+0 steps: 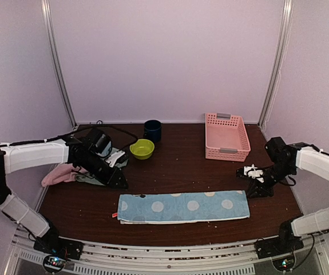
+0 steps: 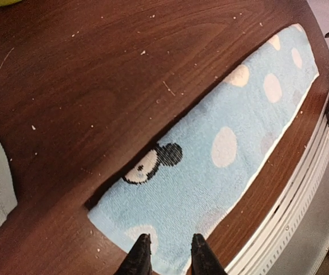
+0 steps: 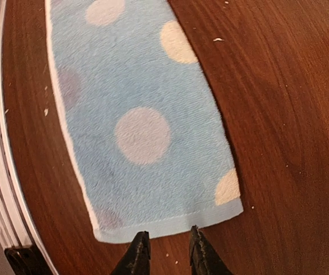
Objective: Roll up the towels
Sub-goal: Move the towel to the center of the board.
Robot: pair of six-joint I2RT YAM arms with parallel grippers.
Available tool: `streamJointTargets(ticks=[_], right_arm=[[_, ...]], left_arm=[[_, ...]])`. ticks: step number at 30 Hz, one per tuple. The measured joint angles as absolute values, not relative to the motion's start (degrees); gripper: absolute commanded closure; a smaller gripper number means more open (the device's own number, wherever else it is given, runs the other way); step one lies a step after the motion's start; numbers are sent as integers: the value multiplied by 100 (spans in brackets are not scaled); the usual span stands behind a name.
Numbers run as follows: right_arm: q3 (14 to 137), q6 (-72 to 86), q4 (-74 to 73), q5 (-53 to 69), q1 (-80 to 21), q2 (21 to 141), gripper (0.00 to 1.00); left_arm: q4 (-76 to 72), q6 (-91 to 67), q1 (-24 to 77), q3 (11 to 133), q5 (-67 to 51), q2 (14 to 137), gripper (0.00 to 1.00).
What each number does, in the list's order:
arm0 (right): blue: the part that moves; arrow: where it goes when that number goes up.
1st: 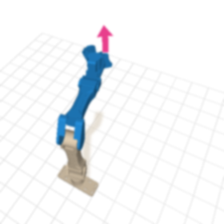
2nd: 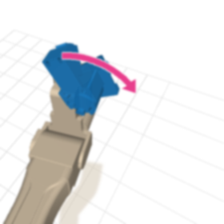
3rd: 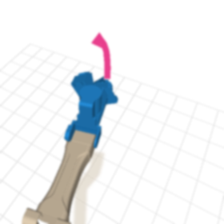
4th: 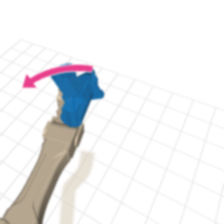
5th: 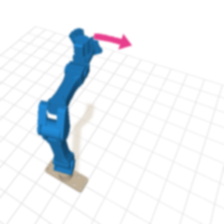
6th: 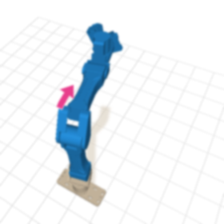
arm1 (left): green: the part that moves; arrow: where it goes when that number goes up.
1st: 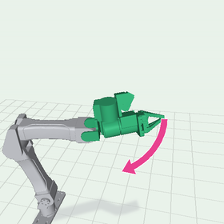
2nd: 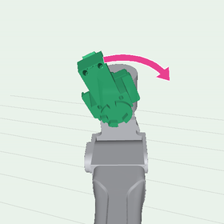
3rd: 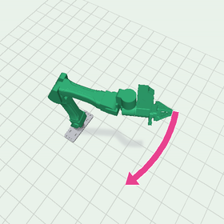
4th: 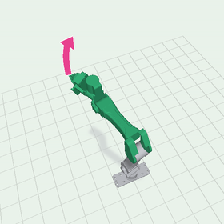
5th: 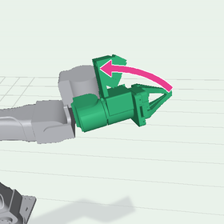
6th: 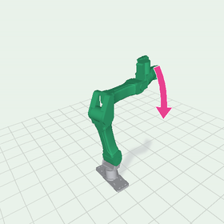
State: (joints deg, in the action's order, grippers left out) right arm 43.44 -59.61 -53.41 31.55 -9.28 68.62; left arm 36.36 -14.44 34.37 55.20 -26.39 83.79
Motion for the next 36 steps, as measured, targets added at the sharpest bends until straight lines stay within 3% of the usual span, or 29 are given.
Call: streamJointTargets(ticks=[9,26,33,36], right_arm=[[4766,-4810,-4174,3085,-1011,8335,82],[4587,-4108,-3356,2169,-1094,8989,86],[4628,-3826,-3006,1800,-1125,8991,85],[4703,-3793,-3041,1667,-1122,8976,84]], left_arm=[[2842,-1667,3457,5666,-2467,9594,91],[2460,-1796,3457,5561,-1518,10084,93],[2344,-1909,3524,5551,-982,9590,88],[2187,-1933,3704,5551,-1033,9308,93]])
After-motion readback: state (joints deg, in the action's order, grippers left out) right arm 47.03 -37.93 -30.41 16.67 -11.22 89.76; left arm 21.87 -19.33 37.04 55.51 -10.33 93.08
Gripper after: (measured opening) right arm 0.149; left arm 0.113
